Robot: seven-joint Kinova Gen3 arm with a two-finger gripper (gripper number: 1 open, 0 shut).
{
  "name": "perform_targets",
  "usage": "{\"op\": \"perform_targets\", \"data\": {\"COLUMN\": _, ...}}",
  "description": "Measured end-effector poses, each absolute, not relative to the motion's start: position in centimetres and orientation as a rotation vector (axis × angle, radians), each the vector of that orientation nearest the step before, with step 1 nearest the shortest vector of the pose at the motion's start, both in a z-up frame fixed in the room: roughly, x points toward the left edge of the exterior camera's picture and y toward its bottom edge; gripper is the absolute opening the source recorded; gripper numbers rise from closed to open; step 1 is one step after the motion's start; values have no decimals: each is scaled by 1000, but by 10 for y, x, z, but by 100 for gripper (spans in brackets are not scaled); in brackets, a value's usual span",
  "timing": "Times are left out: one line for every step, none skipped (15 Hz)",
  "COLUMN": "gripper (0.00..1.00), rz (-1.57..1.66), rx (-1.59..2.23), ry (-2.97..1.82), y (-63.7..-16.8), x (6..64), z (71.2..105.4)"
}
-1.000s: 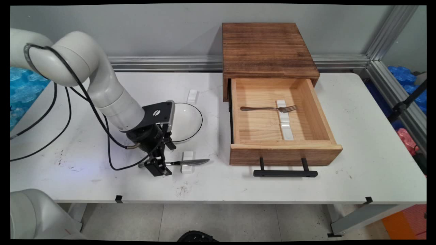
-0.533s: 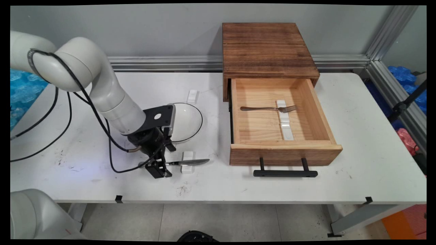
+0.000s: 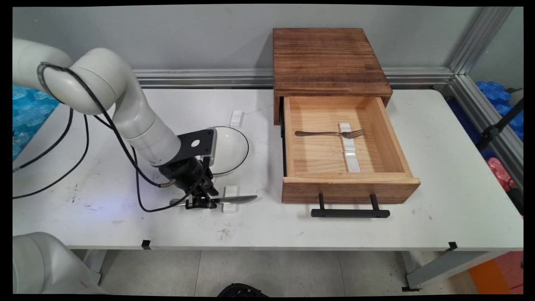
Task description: Pick up the knife from the right of the white plate, then place the picked object into the drawer
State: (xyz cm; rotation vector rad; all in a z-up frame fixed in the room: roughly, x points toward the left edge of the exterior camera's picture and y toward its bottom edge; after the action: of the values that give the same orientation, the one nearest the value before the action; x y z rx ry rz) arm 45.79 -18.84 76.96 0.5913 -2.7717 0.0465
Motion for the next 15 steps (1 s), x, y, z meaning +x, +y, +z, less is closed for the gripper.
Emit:
{"op": "perform_targets", "data": {"gripper": 0, "rz": 46, "rx": 592, "ry": -2772, "y": -188, "x": 457, "z": 770}}
{"op": "perform_targets", "data": {"gripper": 0, "rz": 45, "rx": 593, "ry": -2772, "y": -188, "x": 457, "z": 770}}
{"op": "perform_targets", "data": {"gripper": 0, "rz": 45, "rx": 596, "ry": -2771, "y": -187, "x": 456, "z": 771}}
{"op": "perform_targets", "data": {"gripper": 0, "rz": 44, "rx": 597, "ry": -2771, "y": -186, "x": 456, "z": 771}}
{"op": "perform_targets", "data": {"gripper": 0, "rz": 43, "rx": 598, "ry": -2771, "y": -186, "x": 455, "z": 772}}
{"op": "perform_targets", "data": {"gripper": 0, "rz": 43, "rx": 599, "ry": -2771, "y": -186, "x": 455, "z": 772}}
{"op": "perform_targets", "data": {"gripper": 0, "rz": 43, "rx": 601, "ry": -2770, "y": -185, "x": 455, "z": 773}}
{"op": "perform_targets", "data": {"gripper": 0, "rz": 44, "rx": 601, "ry": -2770, "y": -185, "x": 454, "z": 774}}
{"op": "perform_targets", "data": {"gripper": 0, "rz": 45, "rx": 602, "ry": -2770, "y": -185, "x": 454, "z": 775}}
{"op": "perform_targets", "data": {"gripper": 0, "rz": 47, "rx": 603, "ry": -2769, "y": -185, "x": 454, "z": 776}}
{"op": "perform_targets", "data": {"gripper": 0, "rz": 48, "rx": 605, "ry": -2769, "y": -186, "x": 454, "z": 777}}
{"op": "perform_targets", "data": {"gripper": 0, "rz": 51, "rx": 606, "ry": -2768, "y": -186, "x": 454, "z": 779}}
{"op": "perform_targets", "data": {"gripper": 0, "rz": 54, "rx": 608, "ry": -2768, "y": -187, "x": 454, "z": 780}}
{"op": "perform_targets", "data": {"gripper": 0, "rz": 57, "rx": 609, "ry": -2767, "y": -188, "x": 453, "z": 782}}
{"op": "perform_targets", "data": {"gripper": 0, "rz": 60, "rx": 610, "ry": -2767, "y": -189, "x": 453, "z": 784}}
